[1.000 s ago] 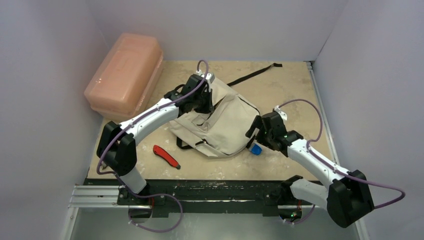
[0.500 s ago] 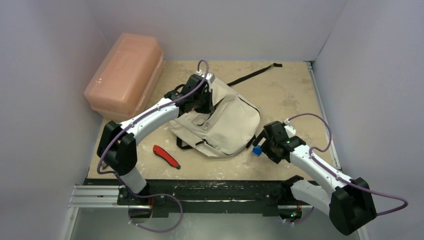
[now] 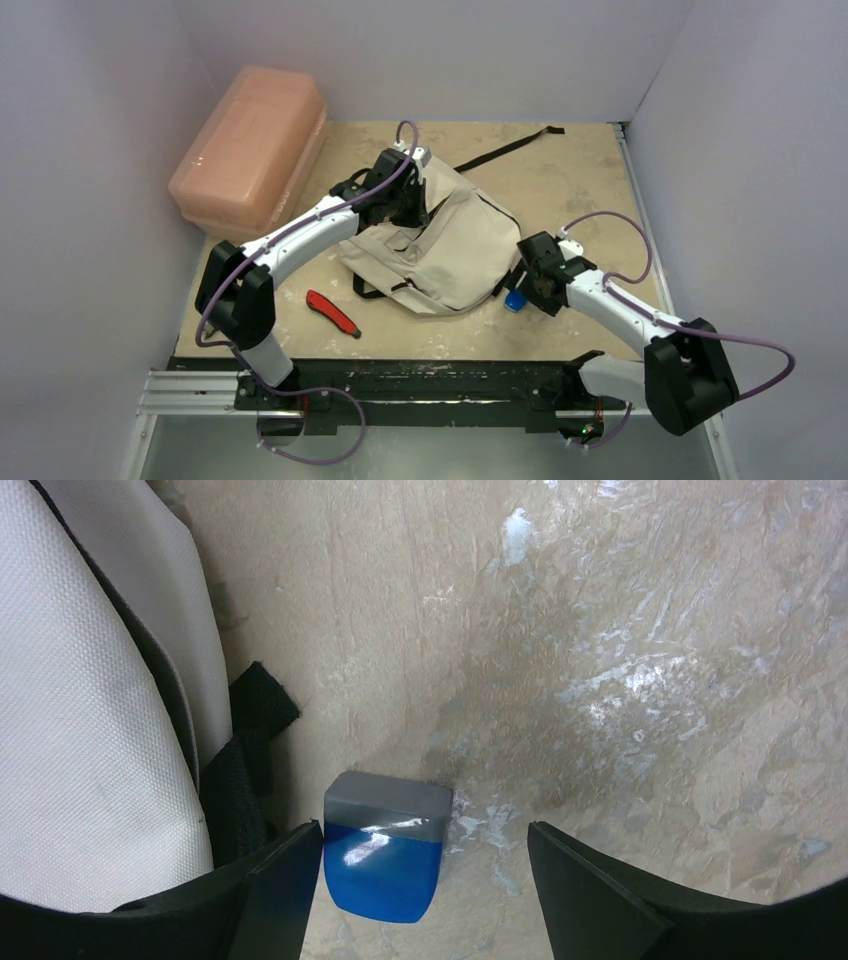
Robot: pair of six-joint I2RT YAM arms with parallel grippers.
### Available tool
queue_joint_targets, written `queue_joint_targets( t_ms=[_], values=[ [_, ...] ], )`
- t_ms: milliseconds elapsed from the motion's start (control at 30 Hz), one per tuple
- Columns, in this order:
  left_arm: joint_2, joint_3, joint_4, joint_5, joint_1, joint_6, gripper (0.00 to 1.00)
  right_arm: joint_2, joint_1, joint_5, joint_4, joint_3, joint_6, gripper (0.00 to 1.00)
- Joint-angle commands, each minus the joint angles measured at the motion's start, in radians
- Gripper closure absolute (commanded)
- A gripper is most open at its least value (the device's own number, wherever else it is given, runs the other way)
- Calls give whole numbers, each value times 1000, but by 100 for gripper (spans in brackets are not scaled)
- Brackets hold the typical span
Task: Pack the student bag
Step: Pick up the stationery from the center of the board.
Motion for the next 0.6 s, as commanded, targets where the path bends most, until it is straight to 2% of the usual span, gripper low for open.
queue_joint_targets(
  t_ms=[0,333,433,467,567],
  values=[
    [9,42,56,64,-8,-11,100,27,6,45,41,39,-41,22],
    [11,52,48,65,-8,-10,100,83,22,-10,116,24,-36,26],
    [11,53,47,65,-9,-12,100,70,22,-32,127,9,-21,38],
    [11,53,48,65,-9,-12,100,65,22,-39,135,0,-13,47],
    [9,53,46,65,-9,-12,100,65,22,-53,146,-14,5,60]
  ],
)
